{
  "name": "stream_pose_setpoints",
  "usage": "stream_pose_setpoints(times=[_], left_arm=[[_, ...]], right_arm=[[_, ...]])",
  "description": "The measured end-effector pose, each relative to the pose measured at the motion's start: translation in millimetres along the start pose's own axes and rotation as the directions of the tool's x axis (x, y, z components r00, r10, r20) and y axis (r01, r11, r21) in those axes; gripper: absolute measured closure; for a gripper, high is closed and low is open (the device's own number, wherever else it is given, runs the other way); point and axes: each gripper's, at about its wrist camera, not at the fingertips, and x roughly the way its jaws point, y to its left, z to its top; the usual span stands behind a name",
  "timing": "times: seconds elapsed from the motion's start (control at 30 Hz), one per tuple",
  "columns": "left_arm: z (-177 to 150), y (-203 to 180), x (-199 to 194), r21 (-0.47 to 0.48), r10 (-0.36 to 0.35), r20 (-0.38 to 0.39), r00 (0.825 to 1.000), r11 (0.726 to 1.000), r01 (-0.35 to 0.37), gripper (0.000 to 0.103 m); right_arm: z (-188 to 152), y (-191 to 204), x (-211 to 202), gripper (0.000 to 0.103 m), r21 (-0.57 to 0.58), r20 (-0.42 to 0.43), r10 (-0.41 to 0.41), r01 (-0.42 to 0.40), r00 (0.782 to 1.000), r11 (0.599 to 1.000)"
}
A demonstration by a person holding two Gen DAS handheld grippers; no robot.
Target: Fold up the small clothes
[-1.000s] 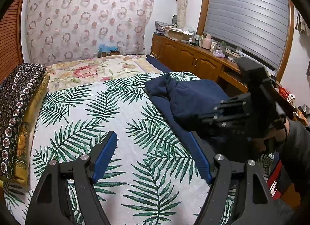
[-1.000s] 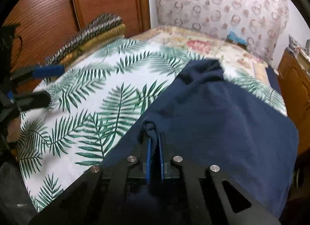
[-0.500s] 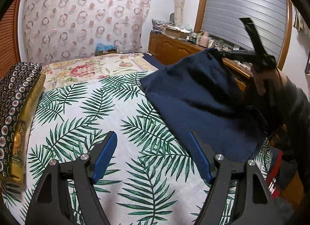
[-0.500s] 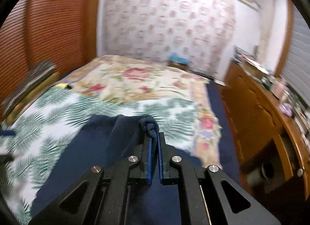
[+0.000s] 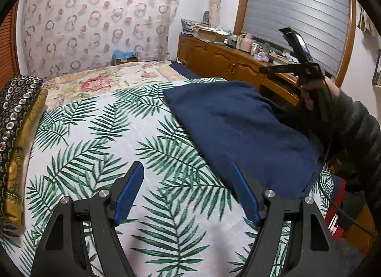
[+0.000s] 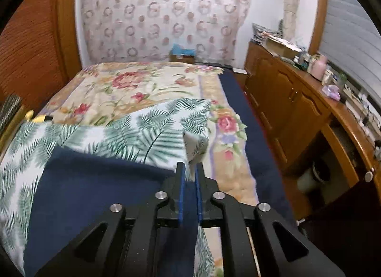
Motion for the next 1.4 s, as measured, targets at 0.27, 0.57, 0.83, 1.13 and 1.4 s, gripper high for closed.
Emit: stream_pose_setpoints(times=[0.27,0.57,0.83,1.13,1.4], left_arm=[[-9,-23,11,0.035,-0.044,-0.062,0.997,0.998,0.047,0.027],[-25,-51,22,0.078,-0.086,-0.148,0.985,0.992,0.099,0.027],[-32,-69,28,0.095,-0.160,-0.217,0.963,0.978,0.184,0.053],[-41,-76,31,0.076,-0.204,-0.257,0.945,0.970,0.230,0.079],[-34,-86,3,0.084,-0.265,-0.208,0.942,0.954,0.287,0.097]], right_arm=[[-77,-1,-63,0.069,-0.081,-0.009,0.112,-0.112,0.994,0.990],[-151,-34,-99,0.069,-0.037,-0.081,0.158,-0.162,0.984,0.986],[-156,-36,-116,0.069,-0.010,-0.051,0.146,-0.146,0.988,0.989],[-173,17,-131,0.064,-0.084,0.008,0.148,-0.147,0.989,0.986],[-189,31,-133,0.054,-0.131,-0.029,0.217,-0.218,0.976,0.967]])
